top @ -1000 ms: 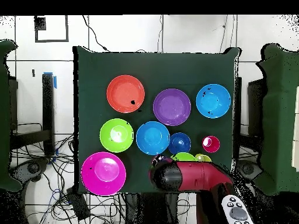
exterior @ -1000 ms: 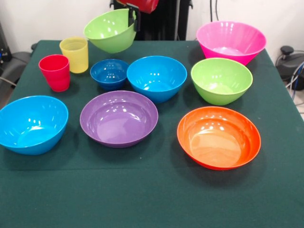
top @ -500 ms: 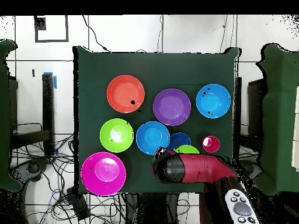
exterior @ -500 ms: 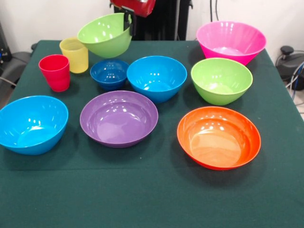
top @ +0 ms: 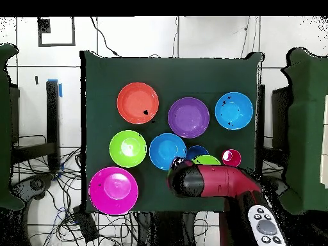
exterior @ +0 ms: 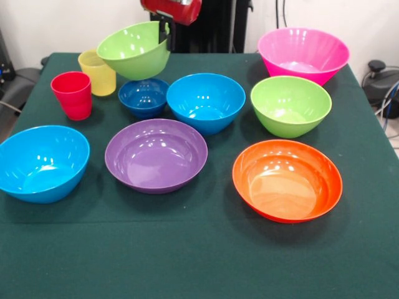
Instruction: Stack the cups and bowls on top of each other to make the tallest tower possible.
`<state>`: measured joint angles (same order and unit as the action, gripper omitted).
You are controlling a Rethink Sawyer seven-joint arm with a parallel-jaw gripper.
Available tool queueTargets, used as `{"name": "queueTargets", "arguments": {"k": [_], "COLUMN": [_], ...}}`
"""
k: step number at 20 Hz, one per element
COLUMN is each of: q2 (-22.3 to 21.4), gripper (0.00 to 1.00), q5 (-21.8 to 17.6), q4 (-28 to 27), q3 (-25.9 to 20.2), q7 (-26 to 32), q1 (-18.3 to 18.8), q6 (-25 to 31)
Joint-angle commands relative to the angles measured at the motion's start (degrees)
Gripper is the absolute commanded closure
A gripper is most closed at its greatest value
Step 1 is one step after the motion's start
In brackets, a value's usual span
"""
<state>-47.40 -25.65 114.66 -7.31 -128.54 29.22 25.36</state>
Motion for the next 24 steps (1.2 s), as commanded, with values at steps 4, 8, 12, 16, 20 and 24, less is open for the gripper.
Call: {"name": "queueTargets", "arguments": {"k": [4,8,12,16,20,24], "q2": [3.96,4.06,4.3,4.7,5.23,5.45], "gripper": [1.0,1.0,1.0,1.0,1.0,1.0], "q5": [-2.63,-2.61,-2.13,-2.08,-2.17,-2.18], "q4": [-4.25,-4.5,-5.53,-6.23,-6.48,-6.84], "q3": [-3.1,-2.47,-2.46,-1.98,-1.33,-1.15], "q7": [2.04,0.85,0.65,0.17,-0.76,-0.62], "q1": [-2.17,-2.97,-3.36,-4.07,-4.84,-5.0], "q6": [0.61,-0.3,0.14,0.21,-0.75,-0.79]}}
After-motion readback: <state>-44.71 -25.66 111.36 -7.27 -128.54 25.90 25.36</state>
